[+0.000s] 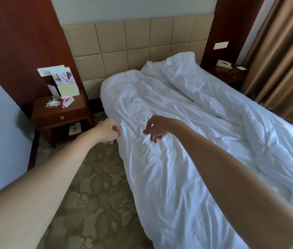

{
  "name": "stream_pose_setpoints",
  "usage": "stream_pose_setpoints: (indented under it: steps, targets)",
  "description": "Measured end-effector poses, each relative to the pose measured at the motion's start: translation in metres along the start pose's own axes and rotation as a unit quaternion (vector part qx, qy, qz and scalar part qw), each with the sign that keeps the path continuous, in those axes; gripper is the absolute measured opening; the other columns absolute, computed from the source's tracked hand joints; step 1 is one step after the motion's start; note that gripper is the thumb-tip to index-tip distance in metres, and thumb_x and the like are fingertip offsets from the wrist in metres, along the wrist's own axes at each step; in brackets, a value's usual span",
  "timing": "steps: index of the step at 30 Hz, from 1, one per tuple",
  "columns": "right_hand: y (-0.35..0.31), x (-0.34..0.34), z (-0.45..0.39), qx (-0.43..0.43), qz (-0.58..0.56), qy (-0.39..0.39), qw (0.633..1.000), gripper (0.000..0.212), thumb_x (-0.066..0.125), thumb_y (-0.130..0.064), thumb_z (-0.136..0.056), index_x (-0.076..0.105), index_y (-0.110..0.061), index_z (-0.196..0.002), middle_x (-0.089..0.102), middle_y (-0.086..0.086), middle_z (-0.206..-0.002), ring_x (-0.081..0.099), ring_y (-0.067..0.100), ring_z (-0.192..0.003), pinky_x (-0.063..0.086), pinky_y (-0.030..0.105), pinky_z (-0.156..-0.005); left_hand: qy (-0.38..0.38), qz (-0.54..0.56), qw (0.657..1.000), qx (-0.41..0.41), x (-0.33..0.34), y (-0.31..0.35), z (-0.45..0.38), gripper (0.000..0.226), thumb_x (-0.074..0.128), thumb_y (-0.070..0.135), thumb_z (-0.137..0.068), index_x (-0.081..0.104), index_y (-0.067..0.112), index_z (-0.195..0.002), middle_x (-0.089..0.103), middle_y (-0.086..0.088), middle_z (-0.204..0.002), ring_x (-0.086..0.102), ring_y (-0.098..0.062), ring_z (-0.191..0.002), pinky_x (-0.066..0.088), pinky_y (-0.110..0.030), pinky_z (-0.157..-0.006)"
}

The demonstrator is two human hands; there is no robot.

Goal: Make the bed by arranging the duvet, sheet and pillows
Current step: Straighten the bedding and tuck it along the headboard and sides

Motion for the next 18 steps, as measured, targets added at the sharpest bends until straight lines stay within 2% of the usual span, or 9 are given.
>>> stream_pose_setpoints:
  steps: [5, 9, 12, 16, 18]
  targets:
    - [-0.017, -0.021, -0.072, 0.034, 0.001, 0.018, 0.999, 0.036, 0.051, -0.03, -0.101, 0.065, 0.003, -0.111, 0.076, 0.013, -0.094, 0.072, 0.021, -0.076, 0.057, 0.03, -0.073, -0.036, -0.009, 0.998, 0.047, -0.035, -0.013, -0.097, 0.018, 0.047, 0.007, -0.091, 0.064, 0.01, -0.092, 0.066, -0.013, -0.096, 0.064, -0.021, -0.074, 0.048, -0.026, -0.053]
    - [-0.025, -0.042, -0.147, 0.077, -0.004, 0.043, 0.996, 0.037, 0.051, -0.028, -0.102, 0.064, 0.005, -0.112, 0.076, 0.014, -0.095, 0.069, 0.017, -0.066, 0.053, 0.026, -0.063, -0.07, -0.039, 0.994, 0.071, -0.068, -0.036, -0.189, 0.02, 0.045, 0.007, -0.091, 0.063, 0.015, -0.089, 0.066, -0.012, -0.089, 0.062, -0.019, -0.071, 0.05, -0.029, -0.059]
    - [-0.045, -0.072, -0.198, 0.103, -0.01, 0.064, 0.993, 0.035, 0.051, -0.029, -0.102, 0.063, 0.003, -0.112, 0.076, 0.012, -0.094, 0.069, 0.016, -0.066, 0.054, 0.026, -0.065, -0.089, -0.068, 0.989, 0.095, -0.108, -0.048, -0.261, 0.02, 0.044, 0.005, -0.09, 0.062, 0.015, -0.087, 0.066, -0.012, -0.094, 0.063, -0.018, -0.073, 0.05, -0.029, -0.06]
    - [-0.076, -0.131, -0.259, 0.122, -0.007, 0.116, 0.986, 0.039, 0.049, -0.031, -0.102, 0.067, 0.002, -0.108, 0.077, 0.011, -0.092, 0.073, 0.022, -0.078, 0.058, 0.031, -0.074, -0.064, -0.074, 0.985, 0.14, -0.174, -0.03, -0.356, 0.015, 0.047, 0.007, -0.092, 0.062, 0.008, -0.093, 0.065, -0.013, -0.098, 0.062, -0.022, -0.076, 0.049, -0.031, -0.062]
    - [-0.087, -0.156, -0.283, 0.131, -0.01, 0.124, 0.984, 0.037, 0.05, -0.032, -0.101, 0.067, 0.001, -0.106, 0.077, 0.01, -0.087, 0.072, 0.019, -0.071, 0.059, 0.031, -0.074, -0.071, -0.08, 0.979, 0.172, -0.195, -0.012, -0.389, 0.016, 0.049, 0.007, -0.092, 0.064, 0.006, -0.095, 0.065, -0.015, -0.098, 0.063, -0.025, -0.078, 0.052, -0.033, -0.066]
Point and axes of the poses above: each hand's wrist, its own z-axis away from the middle knuckle, its own x-axis out of the palm, y = z × x, the point moved 5 cm from there along -z, towards the middle knuckle
